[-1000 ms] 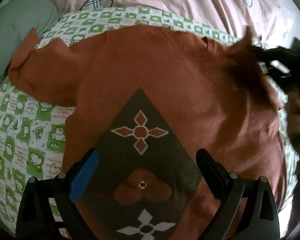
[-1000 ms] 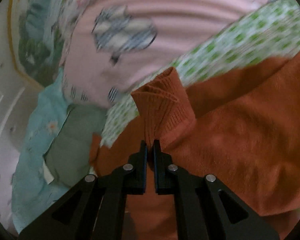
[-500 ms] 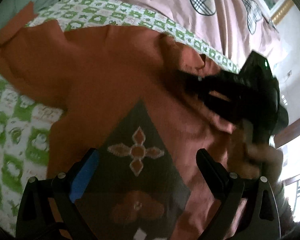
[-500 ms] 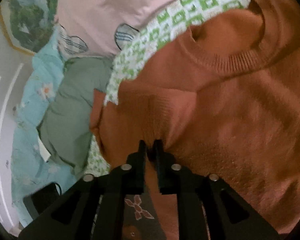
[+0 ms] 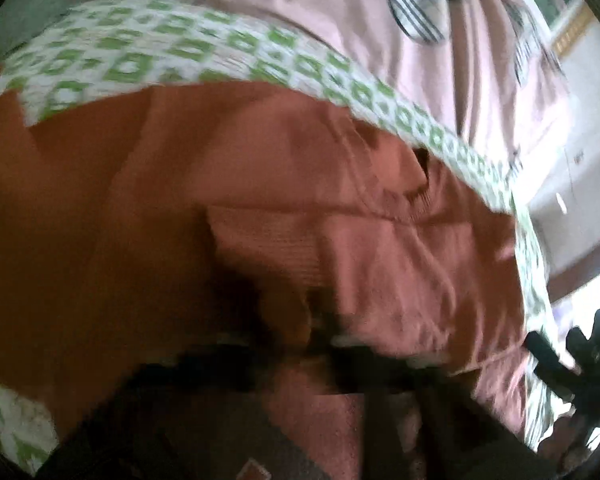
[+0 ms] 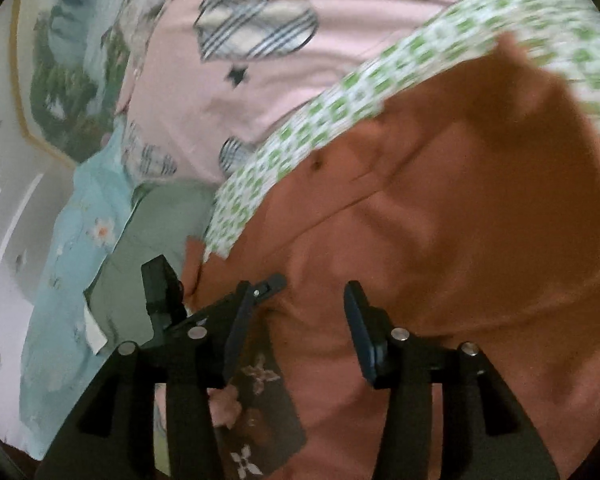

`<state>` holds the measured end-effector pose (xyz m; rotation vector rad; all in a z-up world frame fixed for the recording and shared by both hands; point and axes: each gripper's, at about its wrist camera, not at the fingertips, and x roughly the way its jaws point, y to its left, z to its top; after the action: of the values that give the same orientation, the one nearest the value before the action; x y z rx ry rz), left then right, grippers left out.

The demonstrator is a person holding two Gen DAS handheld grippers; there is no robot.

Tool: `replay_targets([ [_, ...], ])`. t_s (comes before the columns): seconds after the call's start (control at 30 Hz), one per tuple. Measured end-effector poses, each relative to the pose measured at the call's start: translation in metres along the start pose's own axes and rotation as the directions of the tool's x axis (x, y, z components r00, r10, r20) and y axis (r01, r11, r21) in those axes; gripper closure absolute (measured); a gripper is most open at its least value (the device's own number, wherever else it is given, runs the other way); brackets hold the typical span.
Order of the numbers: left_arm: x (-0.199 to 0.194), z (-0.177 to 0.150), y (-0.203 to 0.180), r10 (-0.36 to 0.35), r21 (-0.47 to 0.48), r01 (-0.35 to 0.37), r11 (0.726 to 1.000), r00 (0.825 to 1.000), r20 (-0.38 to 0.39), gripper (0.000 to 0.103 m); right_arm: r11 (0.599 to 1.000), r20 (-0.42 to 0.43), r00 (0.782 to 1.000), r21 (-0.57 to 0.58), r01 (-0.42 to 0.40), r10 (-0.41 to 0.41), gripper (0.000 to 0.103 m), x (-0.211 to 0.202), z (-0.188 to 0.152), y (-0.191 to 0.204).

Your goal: Fold small clothes

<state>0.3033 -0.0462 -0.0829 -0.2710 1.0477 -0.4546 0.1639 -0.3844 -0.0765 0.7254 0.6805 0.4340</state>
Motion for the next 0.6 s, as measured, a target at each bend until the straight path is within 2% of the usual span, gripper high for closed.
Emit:
replay_targets([
  [0.13,-0.032,-0.007,-0.009,0.054,0.084,-0.064,0.994,0.993,0.109,0.098,0.996,0.076,0.993,0.007,0.092,-0.092,0.054,-0.038,0.005,-0.016],
  [0.2,-0.049,-0.007,0.004,0.121,0.086,-0.135,0.987,0.980,0.155,0.099,0.985,0.118,0.978,-0.001,0.171,-0.170,0.054,-0.060,0.013,-0.027],
  [0.23,-0.050,-0.006,0.015,0.141,0.071,-0.152,0.986,0.979,0.146,0.099,0.981,0.129,0.973,-0.002,0.196,-0.194,0.053,-0.064,0.015,-0.030],
  [0.3,-0.050,-0.004,0.031,0.118,0.038,-0.122,0.992,0.987,0.109,0.098,0.966,0.151,0.954,0.013,0.259,-0.258,0.051,-0.074,0.028,-0.044],
  [0.43,-0.048,-0.005,0.032,0.120,0.053,-0.126,0.991,0.987,0.103,0.098,0.932,0.145,0.921,0.020,0.362,-0.361,0.049,-0.067,0.052,-0.069],
  [0.6,-0.043,-0.006,0.030,0.141,0.059,-0.147,0.987,0.985,0.097,0.098,0.891,0.038,0.891,-0.008,0.454,-0.453,0.048,-0.027,0.079,-0.101],
])
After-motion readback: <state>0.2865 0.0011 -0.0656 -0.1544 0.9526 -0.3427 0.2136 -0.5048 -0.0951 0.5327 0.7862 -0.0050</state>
